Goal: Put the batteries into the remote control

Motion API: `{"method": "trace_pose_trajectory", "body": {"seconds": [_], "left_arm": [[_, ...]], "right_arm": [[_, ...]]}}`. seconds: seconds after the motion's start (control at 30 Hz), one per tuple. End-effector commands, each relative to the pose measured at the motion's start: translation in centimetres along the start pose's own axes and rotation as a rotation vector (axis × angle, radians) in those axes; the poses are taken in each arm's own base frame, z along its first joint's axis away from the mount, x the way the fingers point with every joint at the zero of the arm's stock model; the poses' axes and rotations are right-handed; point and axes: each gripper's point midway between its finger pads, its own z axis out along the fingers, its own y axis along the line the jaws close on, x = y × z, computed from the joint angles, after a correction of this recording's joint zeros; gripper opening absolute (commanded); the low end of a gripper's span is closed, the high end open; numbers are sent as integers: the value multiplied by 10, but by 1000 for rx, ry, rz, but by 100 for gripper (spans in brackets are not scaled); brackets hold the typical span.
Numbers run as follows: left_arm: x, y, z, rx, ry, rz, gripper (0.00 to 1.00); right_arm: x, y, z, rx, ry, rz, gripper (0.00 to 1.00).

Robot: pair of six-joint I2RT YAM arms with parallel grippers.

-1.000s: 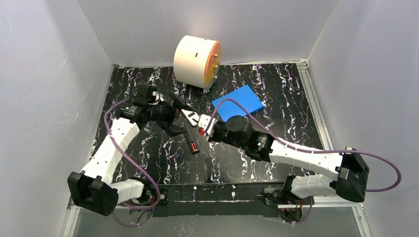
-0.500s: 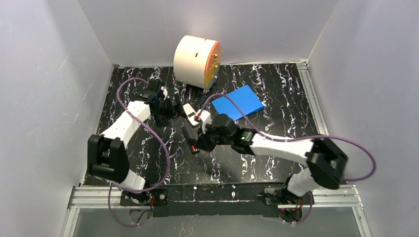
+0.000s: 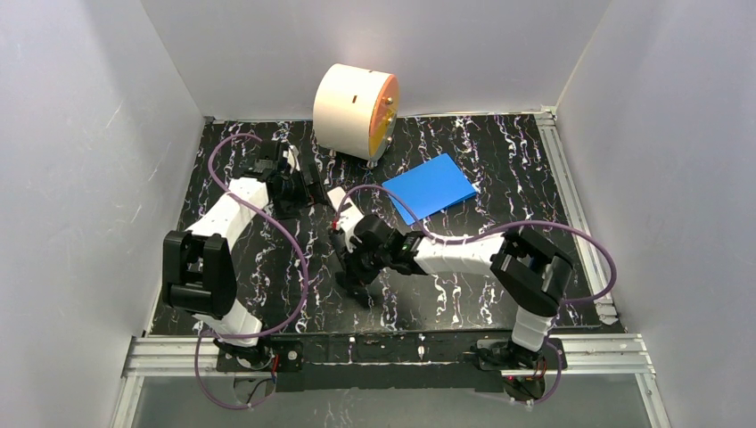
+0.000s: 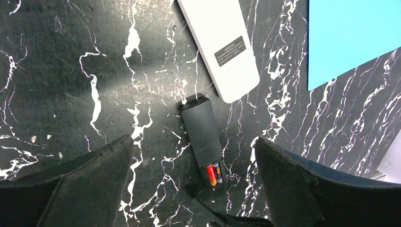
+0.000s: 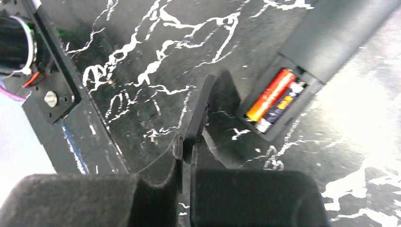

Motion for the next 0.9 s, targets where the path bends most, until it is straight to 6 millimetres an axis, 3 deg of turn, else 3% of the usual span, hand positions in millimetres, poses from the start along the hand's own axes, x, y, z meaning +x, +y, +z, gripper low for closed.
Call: {"method": "trace_pose_trajectory", "body": {"seconds": [0.0,0.23,0.4,0.47,0.63,0.8,0.87], "left_arm": [[-2,3,6,12,-5,-16,98],[-10,11,13,-11,-21,-54,98],[-2,10,19,16,19,-50,98],[6,11,19,19,44,-63,98],[27,23,13,-25,73,-88,98],[48,33,-6,-83,87,-134,98],[56,35,-11,-86,86,-153,97]], "right_arm": [[-4,-33,-13,105,14,51,1],[0,-67,-35,130,-7,146,1],[7,-85,-45,124,-14,208,1],[2,-82,-47,64,-30,226,1],[-20,-51,-57,-207,-61,221,1],[-47,-72,-69,-200,-105,266,1],[-39,-78,-64,-175,-55,273,1]]}}
